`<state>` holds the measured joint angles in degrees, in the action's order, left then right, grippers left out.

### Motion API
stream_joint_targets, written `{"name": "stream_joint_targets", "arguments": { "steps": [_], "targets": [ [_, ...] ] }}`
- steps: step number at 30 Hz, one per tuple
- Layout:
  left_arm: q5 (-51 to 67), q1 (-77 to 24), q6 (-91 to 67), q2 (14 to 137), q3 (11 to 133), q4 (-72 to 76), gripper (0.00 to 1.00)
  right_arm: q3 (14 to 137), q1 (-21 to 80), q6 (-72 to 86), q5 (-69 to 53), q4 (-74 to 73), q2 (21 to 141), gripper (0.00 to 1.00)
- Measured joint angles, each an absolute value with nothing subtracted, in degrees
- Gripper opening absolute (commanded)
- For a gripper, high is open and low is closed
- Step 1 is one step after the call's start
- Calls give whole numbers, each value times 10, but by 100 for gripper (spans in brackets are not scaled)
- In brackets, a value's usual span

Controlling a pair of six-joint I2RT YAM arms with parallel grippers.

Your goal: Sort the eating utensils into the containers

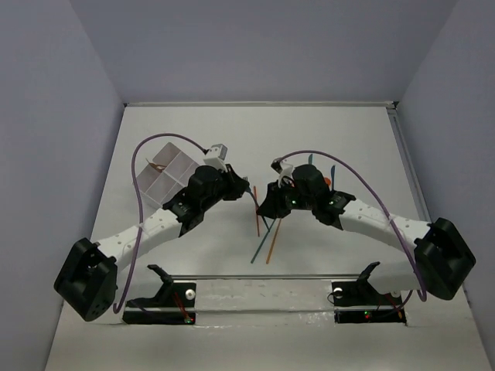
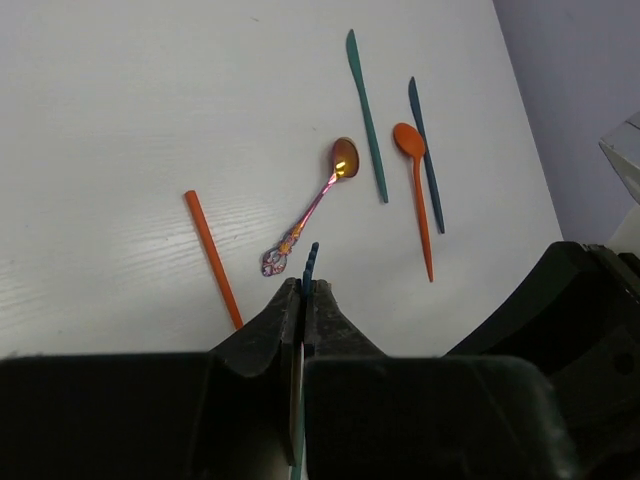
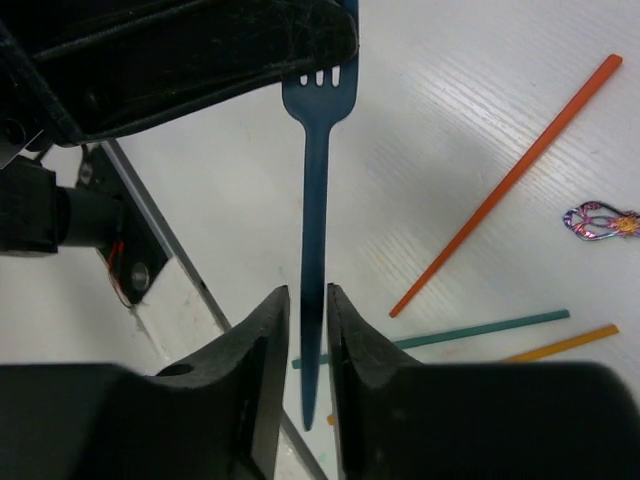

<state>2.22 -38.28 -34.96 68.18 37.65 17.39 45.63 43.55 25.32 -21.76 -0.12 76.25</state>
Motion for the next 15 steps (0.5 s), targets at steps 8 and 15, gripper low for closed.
{"name": "stream_joint_targets", "arguments": {
  "steps": [8,15],
  "targets": [
    [-81,-384,-317,650,441,103,6,424,437,242,-222,7,685,75],
    [-206,-335,-248,630,562,4,6,383,439,235,-198,11,579,75]
  ]
}}
